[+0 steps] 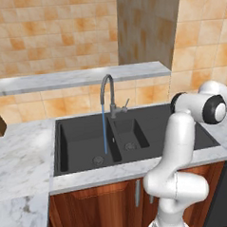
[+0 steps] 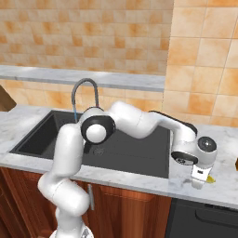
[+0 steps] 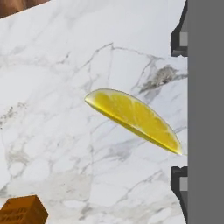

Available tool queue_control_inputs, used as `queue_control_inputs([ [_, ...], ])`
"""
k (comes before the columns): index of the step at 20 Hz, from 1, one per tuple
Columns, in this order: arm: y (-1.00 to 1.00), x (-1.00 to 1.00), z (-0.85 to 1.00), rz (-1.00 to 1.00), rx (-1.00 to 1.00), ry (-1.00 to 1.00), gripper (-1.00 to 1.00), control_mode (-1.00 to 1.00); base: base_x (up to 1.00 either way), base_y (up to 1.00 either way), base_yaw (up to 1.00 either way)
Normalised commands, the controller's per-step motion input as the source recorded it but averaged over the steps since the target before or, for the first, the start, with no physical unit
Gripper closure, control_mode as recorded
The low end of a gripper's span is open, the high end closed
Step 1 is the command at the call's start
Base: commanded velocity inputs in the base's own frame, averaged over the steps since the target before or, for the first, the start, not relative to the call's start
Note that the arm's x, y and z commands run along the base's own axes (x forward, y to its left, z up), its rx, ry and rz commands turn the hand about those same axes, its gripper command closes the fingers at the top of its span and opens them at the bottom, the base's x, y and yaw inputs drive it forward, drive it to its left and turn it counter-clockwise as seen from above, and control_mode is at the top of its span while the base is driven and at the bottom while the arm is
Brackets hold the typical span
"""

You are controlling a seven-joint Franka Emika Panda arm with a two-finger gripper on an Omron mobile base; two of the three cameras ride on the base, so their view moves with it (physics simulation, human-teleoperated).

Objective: Turn on the sink faucet. Then move the lemon wedge from the counter to the sink. Turn off the sink. Move the vegetable from the sink to the pot next to the stove. Finally move the pot to the rear left burner.

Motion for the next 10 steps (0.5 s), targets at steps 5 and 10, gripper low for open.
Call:
queue_control_inputs([
  [5, -0.23, 0.07, -0.31, -0.13, 0.03, 0.03, -1.00, -1.00, 0.00, 0.00, 0.00],
  [10, -0.14, 0.19, -0.16, -0.11, 0.03, 0.07, -1.00, -1.00, 0.00, 0.00, 0.00],
])
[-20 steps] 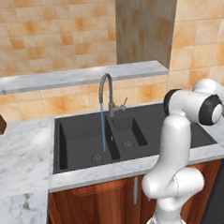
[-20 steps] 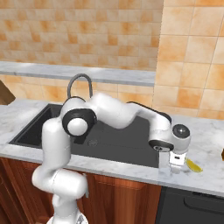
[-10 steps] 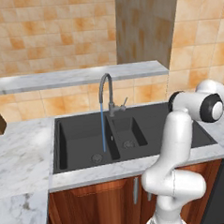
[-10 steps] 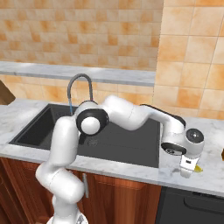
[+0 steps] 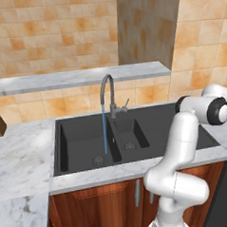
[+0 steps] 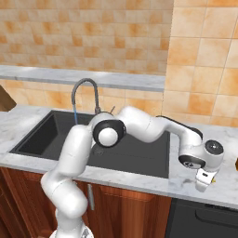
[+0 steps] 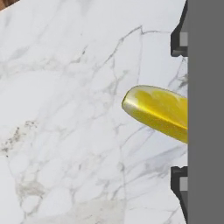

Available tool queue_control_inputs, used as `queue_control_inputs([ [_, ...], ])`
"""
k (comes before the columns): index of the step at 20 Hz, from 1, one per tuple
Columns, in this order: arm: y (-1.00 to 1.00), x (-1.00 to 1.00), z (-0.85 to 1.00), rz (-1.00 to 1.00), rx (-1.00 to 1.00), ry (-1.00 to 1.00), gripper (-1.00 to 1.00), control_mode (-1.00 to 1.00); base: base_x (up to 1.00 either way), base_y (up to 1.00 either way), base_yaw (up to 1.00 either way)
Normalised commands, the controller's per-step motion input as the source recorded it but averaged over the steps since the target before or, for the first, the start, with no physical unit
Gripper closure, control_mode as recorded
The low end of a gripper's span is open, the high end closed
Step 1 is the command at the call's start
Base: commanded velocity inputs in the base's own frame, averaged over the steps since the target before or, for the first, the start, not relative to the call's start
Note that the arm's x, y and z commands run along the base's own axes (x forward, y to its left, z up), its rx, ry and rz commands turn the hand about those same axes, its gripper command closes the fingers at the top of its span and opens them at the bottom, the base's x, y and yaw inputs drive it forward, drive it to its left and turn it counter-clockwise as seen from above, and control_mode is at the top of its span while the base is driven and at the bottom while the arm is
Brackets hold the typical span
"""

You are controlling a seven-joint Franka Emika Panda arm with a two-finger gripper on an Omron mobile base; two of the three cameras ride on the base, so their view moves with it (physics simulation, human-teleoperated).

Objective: Turn on the sink faucet. Then move the lemon wedge from the counter to the sink. Turn off the sink. Move the vegetable from the sink to the pot next to the stove. Finally move the pot to the rear left burner.

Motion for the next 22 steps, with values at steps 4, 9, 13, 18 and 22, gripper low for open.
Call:
queue_control_inputs([
  [4, -0.06, 0.24, -0.14, -0.10, 0.03, 0.07, -1.00, -1.00, 0.00, 0.00, 0.00],
  [9, 0.00, 0.09, -0.21, -0.06, 0.06, 0.04, -1.00, -1.00, 0.00, 0.00, 0.00],
  [13, 0.00, 0.00, -0.40, -0.03, 0.05, 0.03, -1.00, -1.00, 0.00, 0.00, 0.00],
  [18, 0.01, 0.01, -0.45, -0.01, 0.03, 0.05, -1.00, -1.00, 0.00, 0.00, 0.00],
  [22, 0.06, 0.03, -0.52, 0.00, 0.00, 0.07, -1.00, -1.00, 0.00, 0.00, 0.00],
])
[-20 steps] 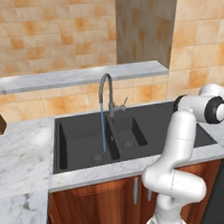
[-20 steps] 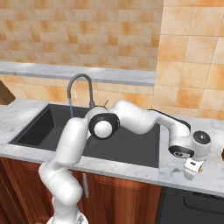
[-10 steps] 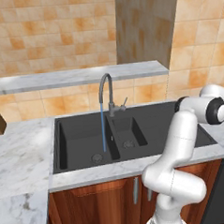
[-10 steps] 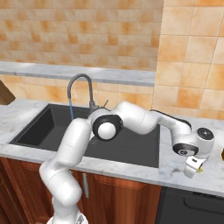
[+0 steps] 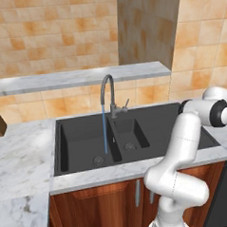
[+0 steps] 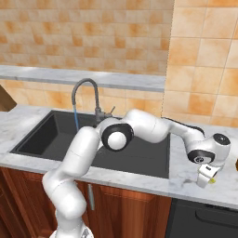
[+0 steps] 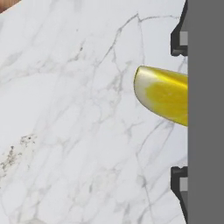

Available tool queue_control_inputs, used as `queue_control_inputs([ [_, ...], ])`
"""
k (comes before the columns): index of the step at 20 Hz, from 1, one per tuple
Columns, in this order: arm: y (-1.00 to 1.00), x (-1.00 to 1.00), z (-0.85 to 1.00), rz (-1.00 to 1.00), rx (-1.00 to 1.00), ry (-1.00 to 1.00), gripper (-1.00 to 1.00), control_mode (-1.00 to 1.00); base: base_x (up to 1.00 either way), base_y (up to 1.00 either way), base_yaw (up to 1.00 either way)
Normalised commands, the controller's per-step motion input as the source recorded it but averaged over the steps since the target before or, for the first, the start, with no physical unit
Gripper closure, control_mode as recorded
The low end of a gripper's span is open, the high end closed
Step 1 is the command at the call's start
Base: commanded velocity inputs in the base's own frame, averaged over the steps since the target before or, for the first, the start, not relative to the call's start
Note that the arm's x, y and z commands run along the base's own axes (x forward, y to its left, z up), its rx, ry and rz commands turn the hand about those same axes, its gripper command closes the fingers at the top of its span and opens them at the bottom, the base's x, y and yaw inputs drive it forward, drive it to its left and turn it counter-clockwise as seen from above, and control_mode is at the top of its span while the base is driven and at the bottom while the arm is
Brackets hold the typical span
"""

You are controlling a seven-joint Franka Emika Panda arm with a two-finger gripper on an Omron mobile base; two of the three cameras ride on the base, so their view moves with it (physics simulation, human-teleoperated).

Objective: Turn on the sink faucet. Then move the lemon wedge from the counter to the sink. Turn off the sink. Move the vegetable from the sink to the pot next to the stove. Finally move the pot to the rear left burner.

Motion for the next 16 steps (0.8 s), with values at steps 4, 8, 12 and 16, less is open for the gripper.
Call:
queue_control_inputs([
  [4, 0.13, 0.02, -0.58, 0.00, 0.00, 0.08, -1.00, -1.00, 0.00, 0.00, 0.00],
  [8, 0.13, -0.01, -0.61, 0.00, 0.02, 0.02, 1.00, -1.00, 0.00, 0.00, 0.00],
  [12, 0.05, -0.12, -0.40, 0.00, 0.06, -0.03, 1.00, -1.00, 0.00, 0.00, 0.00],
  [16, 0.14, -0.03, -0.12, 0.00, 0.05, 0.00, 1.00, -1.00, 0.00, 0.00, 0.00],
])
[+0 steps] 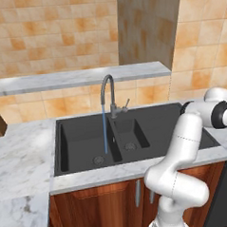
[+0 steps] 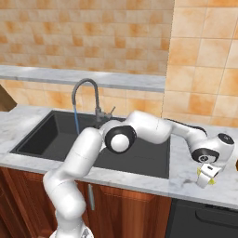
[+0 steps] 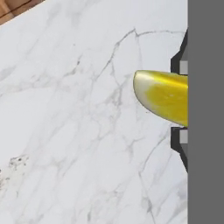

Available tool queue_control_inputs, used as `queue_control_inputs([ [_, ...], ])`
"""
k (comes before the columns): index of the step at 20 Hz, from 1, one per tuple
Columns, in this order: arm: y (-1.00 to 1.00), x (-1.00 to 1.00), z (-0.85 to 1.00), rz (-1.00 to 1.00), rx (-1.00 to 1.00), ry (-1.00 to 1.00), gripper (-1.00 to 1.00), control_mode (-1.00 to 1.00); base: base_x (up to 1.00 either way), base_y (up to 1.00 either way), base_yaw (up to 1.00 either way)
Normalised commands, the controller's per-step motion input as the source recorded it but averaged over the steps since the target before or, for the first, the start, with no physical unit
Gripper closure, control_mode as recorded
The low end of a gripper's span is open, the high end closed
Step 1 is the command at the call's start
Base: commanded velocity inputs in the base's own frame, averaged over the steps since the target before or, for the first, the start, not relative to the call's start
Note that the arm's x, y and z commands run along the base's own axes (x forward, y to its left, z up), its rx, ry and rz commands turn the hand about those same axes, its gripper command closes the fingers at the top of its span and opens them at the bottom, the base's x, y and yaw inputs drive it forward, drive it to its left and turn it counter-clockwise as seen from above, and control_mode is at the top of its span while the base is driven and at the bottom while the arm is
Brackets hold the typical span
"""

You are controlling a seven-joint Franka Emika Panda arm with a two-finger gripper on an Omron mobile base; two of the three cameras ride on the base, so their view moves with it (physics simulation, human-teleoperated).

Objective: Turn on the sink faucet. Then move the lemon wedge from the counter to the sink. Turn off the sink. Move the vegetable from the sink to the pot next to the stove. Finally move the pot to the rear left burner.

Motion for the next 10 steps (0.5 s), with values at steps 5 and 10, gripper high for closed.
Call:
queue_control_inputs([
  [5, 0.32, 0.01, 0.00, 0.01, 0.01, 0.01, 1.00, -1.00, 0.00, 0.00, 0.00],
  [10, 0.32, 0.01, 0.21, 0.03, 0.00, 0.01, 1.00, -1.00, 0.00, 0.00, 0.00],
])
